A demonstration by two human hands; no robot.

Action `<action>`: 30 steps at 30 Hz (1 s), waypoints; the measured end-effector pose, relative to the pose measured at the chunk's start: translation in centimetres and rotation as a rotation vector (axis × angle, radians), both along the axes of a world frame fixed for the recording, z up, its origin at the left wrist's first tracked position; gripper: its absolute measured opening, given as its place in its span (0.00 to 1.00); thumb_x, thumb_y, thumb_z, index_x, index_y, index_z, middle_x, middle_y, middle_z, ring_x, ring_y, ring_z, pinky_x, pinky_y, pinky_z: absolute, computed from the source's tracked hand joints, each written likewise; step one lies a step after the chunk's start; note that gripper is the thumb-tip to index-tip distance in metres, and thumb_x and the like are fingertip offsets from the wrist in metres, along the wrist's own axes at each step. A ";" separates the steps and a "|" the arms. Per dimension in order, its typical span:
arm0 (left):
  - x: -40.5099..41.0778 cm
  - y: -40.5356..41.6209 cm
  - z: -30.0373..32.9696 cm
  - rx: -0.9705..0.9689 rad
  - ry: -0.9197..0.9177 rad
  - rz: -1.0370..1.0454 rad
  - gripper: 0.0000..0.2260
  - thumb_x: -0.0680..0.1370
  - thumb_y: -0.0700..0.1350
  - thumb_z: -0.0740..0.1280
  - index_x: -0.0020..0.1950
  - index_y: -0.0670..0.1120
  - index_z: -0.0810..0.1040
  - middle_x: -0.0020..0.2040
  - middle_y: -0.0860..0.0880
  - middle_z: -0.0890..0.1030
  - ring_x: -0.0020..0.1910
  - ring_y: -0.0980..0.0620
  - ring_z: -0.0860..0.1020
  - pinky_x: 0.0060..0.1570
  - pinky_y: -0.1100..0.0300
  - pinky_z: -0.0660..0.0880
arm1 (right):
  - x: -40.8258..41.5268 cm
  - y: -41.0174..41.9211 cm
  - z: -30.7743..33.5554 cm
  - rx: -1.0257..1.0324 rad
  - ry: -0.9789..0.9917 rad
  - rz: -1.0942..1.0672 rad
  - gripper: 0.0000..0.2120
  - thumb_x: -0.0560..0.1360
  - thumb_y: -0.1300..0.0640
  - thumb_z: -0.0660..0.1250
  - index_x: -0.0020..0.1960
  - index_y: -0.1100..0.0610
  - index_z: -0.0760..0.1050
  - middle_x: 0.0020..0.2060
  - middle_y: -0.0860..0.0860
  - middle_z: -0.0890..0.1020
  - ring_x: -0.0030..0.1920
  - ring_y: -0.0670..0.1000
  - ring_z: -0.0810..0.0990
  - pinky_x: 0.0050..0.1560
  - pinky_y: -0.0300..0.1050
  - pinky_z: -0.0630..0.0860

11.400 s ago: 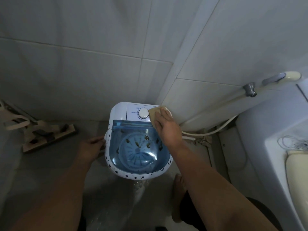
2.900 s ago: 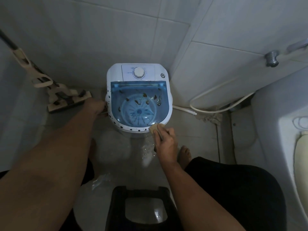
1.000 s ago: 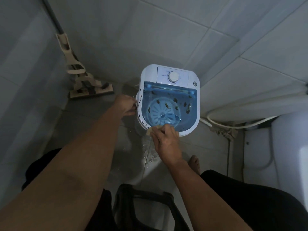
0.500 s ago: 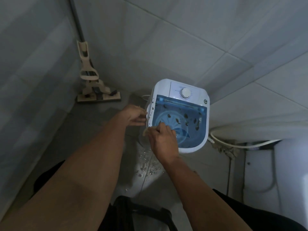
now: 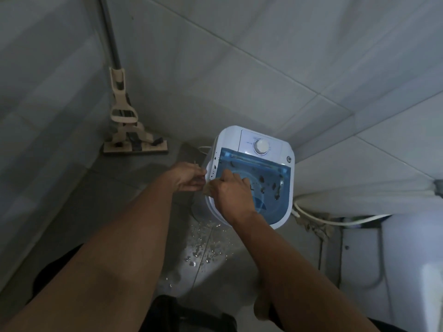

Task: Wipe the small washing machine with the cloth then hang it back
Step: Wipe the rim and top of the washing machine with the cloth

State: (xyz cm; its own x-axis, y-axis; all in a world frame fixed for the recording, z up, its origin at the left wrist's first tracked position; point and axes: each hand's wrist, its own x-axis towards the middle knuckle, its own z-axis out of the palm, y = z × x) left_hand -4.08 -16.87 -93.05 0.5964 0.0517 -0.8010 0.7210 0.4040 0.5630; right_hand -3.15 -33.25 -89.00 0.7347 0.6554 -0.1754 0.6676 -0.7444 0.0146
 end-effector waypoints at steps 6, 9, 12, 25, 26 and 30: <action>-0.1 0.0 0.2 -0.006 -0.020 -0.012 0.14 0.78 0.41 0.69 0.63 0.40 0.77 0.50 0.43 0.84 0.40 0.52 0.84 0.39 0.59 0.82 | 1.6 0.5 0.2 -0.027 -0.018 0.056 0.10 0.77 0.60 0.67 0.56 0.55 0.82 0.56 0.57 0.76 0.56 0.61 0.76 0.55 0.58 0.71; 0.0 0.0 0.1 -0.006 -0.014 0.001 0.14 0.78 0.40 0.68 0.63 0.39 0.78 0.52 0.42 0.83 0.43 0.50 0.83 0.41 0.57 0.82 | 2.4 1.0 0.4 -0.035 -0.021 0.075 0.10 0.76 0.61 0.68 0.56 0.54 0.82 0.55 0.57 0.76 0.55 0.60 0.76 0.55 0.57 0.70; 0.0 0.0 -0.1 -0.005 -0.012 0.003 0.11 0.79 0.39 0.66 0.61 0.41 0.79 0.48 0.44 0.84 0.44 0.49 0.83 0.44 0.56 0.82 | 3.5 1.6 0.7 -0.063 -0.026 0.099 0.12 0.75 0.61 0.69 0.57 0.52 0.82 0.55 0.56 0.76 0.57 0.60 0.76 0.57 0.57 0.70; 0.2 -0.1 -0.9 -0.021 0.002 0.017 0.13 0.78 0.41 0.69 0.62 0.39 0.78 0.51 0.42 0.83 0.47 0.48 0.82 0.44 0.55 0.82 | 10.4 4.7 1.4 -0.195 -0.107 0.136 0.15 0.76 0.60 0.68 0.61 0.51 0.81 0.60 0.56 0.73 0.60 0.60 0.74 0.57 0.55 0.68; 0.3 -0.1 -0.9 -0.016 0.003 0.022 0.12 0.78 0.41 0.69 0.61 0.39 0.78 0.50 0.43 0.83 0.47 0.49 0.82 0.44 0.55 0.82 | 11.1 4.9 1.5 -0.193 -0.113 0.132 0.15 0.75 0.59 0.68 0.61 0.51 0.81 0.61 0.56 0.73 0.61 0.60 0.74 0.57 0.55 0.68; 0.3 -0.3 -1.2 -0.007 0.005 0.042 0.13 0.77 0.42 0.71 0.60 0.40 0.79 0.50 0.42 0.83 0.45 0.49 0.81 0.45 0.54 0.82 | 14.1 5.4 2.2 -0.199 -0.135 0.114 0.15 0.73 0.59 0.71 0.59 0.50 0.82 0.59 0.56 0.74 0.59 0.60 0.74 0.57 0.55 0.69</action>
State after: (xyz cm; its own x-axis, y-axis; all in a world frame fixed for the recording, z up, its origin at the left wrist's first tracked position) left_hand -3.76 -17.22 -94.23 0.5897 0.0713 -0.8045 0.7060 0.4382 0.5564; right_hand 10.94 -27.85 -86.81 0.6836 0.6978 -0.2142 0.7290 -0.6380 0.2481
